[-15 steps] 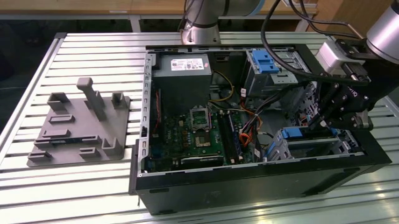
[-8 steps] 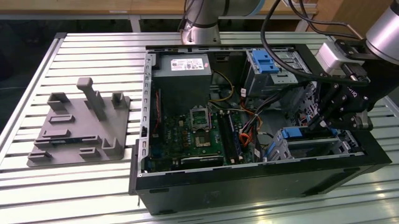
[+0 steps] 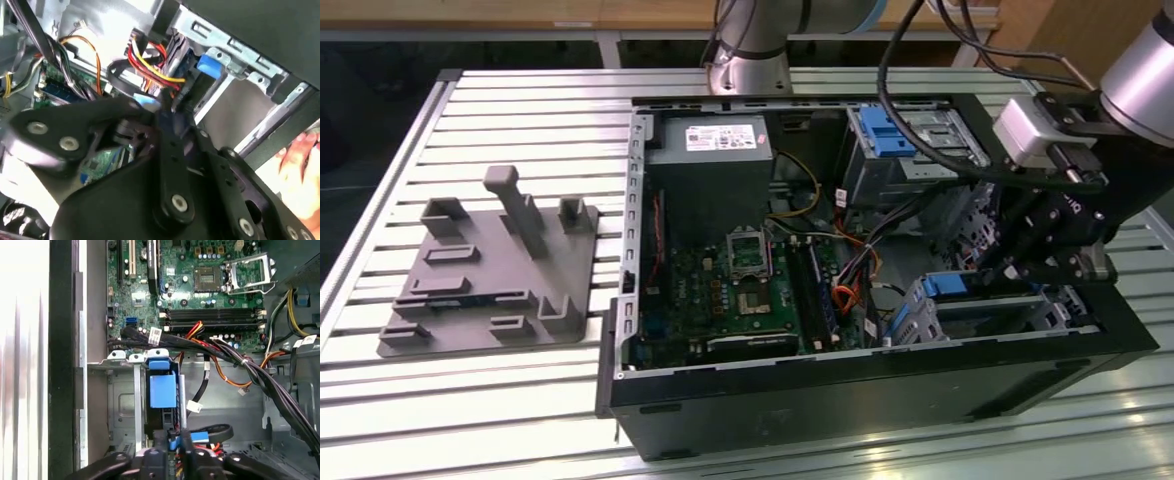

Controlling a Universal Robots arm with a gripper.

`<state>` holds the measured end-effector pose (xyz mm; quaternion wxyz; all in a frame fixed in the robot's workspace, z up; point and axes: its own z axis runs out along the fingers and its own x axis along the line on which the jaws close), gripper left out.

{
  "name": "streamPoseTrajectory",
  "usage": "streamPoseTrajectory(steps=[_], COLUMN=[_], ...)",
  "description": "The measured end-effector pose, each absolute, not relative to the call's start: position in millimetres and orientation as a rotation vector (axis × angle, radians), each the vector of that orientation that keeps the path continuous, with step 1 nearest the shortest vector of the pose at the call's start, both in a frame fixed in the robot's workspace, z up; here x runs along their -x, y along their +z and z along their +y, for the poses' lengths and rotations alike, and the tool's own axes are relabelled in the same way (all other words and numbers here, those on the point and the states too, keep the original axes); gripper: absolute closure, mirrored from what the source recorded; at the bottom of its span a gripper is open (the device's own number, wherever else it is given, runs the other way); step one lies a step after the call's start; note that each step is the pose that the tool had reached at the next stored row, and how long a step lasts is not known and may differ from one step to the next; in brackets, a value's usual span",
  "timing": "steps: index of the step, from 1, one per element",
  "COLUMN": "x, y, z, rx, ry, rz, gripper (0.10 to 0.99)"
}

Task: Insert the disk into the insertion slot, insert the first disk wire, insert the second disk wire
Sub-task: 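Insert the second disk wire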

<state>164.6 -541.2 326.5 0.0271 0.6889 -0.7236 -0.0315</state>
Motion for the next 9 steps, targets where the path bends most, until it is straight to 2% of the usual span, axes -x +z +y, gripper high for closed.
streamPoseTrajectory(steps=[1,3,4,9], x=[-164.4,-164.4,-164.4,-164.1], y=[326.7,328.6,329.8,349.6], z=[-541.3,-541.3,-541.3,-541.3], rx=[-2.128,-2.127,-2.127,-2.127], ry=[-0.097,-0.094,-0.094,-0.093], rz=[-2.235,-2.234,-2.234,-2.235], gripper=[0.816,0.816,0.749,0.749])
